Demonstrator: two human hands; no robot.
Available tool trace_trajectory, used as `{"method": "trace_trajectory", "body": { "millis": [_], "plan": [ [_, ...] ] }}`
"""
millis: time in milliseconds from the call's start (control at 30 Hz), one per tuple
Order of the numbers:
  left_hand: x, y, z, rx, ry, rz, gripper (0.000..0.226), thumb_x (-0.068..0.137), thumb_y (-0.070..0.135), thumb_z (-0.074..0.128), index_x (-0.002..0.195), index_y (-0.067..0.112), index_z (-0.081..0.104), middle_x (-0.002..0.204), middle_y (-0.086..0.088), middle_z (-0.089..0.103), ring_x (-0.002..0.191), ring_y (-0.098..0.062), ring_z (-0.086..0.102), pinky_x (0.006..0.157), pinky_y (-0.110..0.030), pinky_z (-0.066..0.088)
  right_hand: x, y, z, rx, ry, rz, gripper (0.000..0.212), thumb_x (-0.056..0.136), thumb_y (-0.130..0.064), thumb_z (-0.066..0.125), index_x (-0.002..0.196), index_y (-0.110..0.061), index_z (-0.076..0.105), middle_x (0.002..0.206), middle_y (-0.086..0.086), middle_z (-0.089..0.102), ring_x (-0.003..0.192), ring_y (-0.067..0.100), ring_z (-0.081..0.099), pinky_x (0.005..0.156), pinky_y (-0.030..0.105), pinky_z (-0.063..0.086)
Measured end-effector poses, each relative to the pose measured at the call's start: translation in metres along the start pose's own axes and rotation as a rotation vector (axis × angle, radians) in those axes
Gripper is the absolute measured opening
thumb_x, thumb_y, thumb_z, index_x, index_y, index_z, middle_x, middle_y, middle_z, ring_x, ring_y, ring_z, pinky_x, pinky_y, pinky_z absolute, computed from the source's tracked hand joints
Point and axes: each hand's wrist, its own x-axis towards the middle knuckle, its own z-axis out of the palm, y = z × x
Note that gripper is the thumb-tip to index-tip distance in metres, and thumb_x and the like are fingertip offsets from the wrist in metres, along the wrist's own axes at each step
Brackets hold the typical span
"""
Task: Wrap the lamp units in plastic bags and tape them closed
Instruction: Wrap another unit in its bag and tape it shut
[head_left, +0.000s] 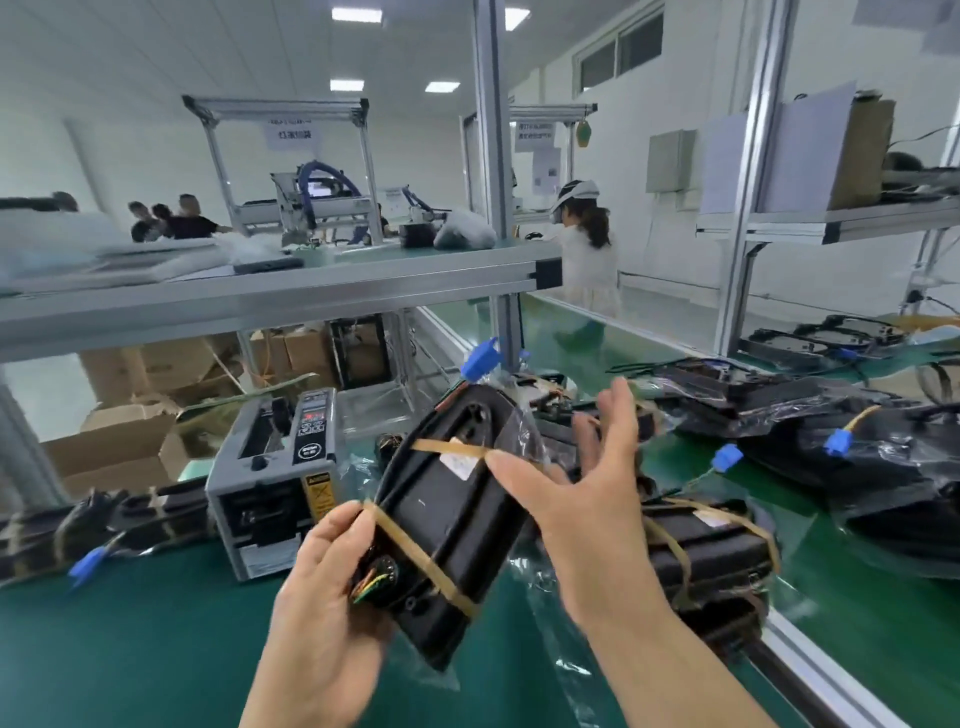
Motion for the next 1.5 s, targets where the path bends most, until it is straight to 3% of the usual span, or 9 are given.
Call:
{"method": "trace_trajectory", "body": {
  "millis": [100,267,367,500,767,967,1100,1300,1500],
  "plan": [
    [-0.004,-0.002,-0.039,-0.074,0.121,0.022,0.023,0.072,0.020,0.067,0.094,0.019,0.063,0.084,-0.008,0.072,0.066,-0.022,0.069,0.061,-0.037,0.058,-0.008,0.029,0.030,0.231,-0.262,0.327,0.124,0.040,-0.040,0.090,0.149,-0.046,0.032,0.132,-0.016,0.064,0.126,0.012,0.057,0.115,0.043,0.037],
    [-0.008,-0.012,-0.089,-0.099,0.262,0.020,0.019,0.068,0.014,0.066,0.086,0.016,0.059,0.073,-0.006,0.066,0.056,-0.018,0.064,0.056,-0.033,0.052,-0.020,0.065,0.068,0.147,-0.459,0.317,0.055,0.057,-0.026,0.092,0.102,-0.049,0.072,0.110,-0.003,0.077,0.103,0.013,0.072,0.084,0.024,0.058],
    [-0.014,-0.016,-0.114,-0.055,0.234,0.001,0.021,0.065,0.002,0.065,0.085,0.006,0.062,0.076,-0.011,0.069,0.058,-0.019,0.067,0.056,-0.034,0.056,-0.026,0.077,0.076,0.087,-0.479,0.312,0.051,0.065,-0.015,0.085,0.108,-0.039,0.073,0.108,0.002,0.077,0.103,0.020,0.073,0.095,0.037,0.055],
    [-0.016,-0.010,-0.136,0.283,0.169,0.048,0.028,0.076,-0.021,0.062,0.091,0.001,0.072,0.090,-0.020,0.075,0.070,-0.017,0.069,0.065,-0.023,0.056,-0.031,0.087,0.079,-0.057,-0.530,0.259,0.055,0.074,-0.006,0.084,0.122,-0.029,0.066,0.109,-0.004,0.077,0.104,0.012,0.072,0.090,0.025,0.056],
    [-0.001,0.030,-0.088,0.748,0.128,0.489,0.039,0.084,0.016,0.073,0.101,0.051,0.070,0.086,0.016,0.064,0.053,-0.003,0.047,0.055,-0.010,0.043,-0.020,0.083,0.083,-0.190,-0.646,0.159,0.058,0.065,-0.017,0.082,0.108,-0.053,0.066,0.100,-0.009,0.077,0.092,0.007,0.073,0.076,0.016,0.054],
    [0.009,0.041,-0.079,0.777,0.084,0.648,0.043,0.082,-0.003,0.073,0.087,0.040,0.072,0.089,0.005,0.066,0.079,-0.010,0.062,0.072,-0.017,0.049,-0.008,0.086,0.071,-0.145,-0.744,0.196,0.062,0.066,-0.022,0.087,0.119,-0.042,0.064,0.116,-0.001,0.074,0.108,0.018,0.070,0.092,0.030,0.056],
    [-0.002,0.031,-0.090,0.982,-0.086,0.928,0.034,0.085,0.007,0.071,0.098,0.039,0.072,0.095,0.014,0.064,0.089,-0.011,0.065,0.077,-0.015,0.048,-0.004,0.098,0.063,-0.133,-0.644,0.207,0.061,0.059,-0.032,0.090,0.114,-0.041,0.064,0.114,0.001,0.074,0.106,0.019,0.071,0.093,0.033,0.056],
    [-0.011,0.013,-0.086,1.187,-0.171,1.027,0.043,0.077,-0.010,0.063,0.103,0.021,0.078,0.102,0.012,0.064,0.091,-0.007,0.065,0.078,-0.014,0.048,-0.005,0.104,0.064,0.026,-0.693,0.285,0.052,0.069,-0.039,0.076,0.120,-0.033,0.065,0.118,0.007,0.073,0.109,0.022,0.069,0.090,0.031,0.054],
    [-0.013,0.036,-0.078,1.007,-0.126,0.883,0.013,0.084,0.025,0.067,0.095,0.028,0.071,0.086,0.013,0.070,0.079,-0.011,0.069,0.070,-0.023,0.054,-0.003,0.098,0.062,-0.193,-0.828,0.173,0.086,0.060,-0.020,0.089,0.129,-0.051,0.048,0.127,-0.010,0.068,0.119,0.011,0.064,0.104,0.030,0.047]
  ]
}}
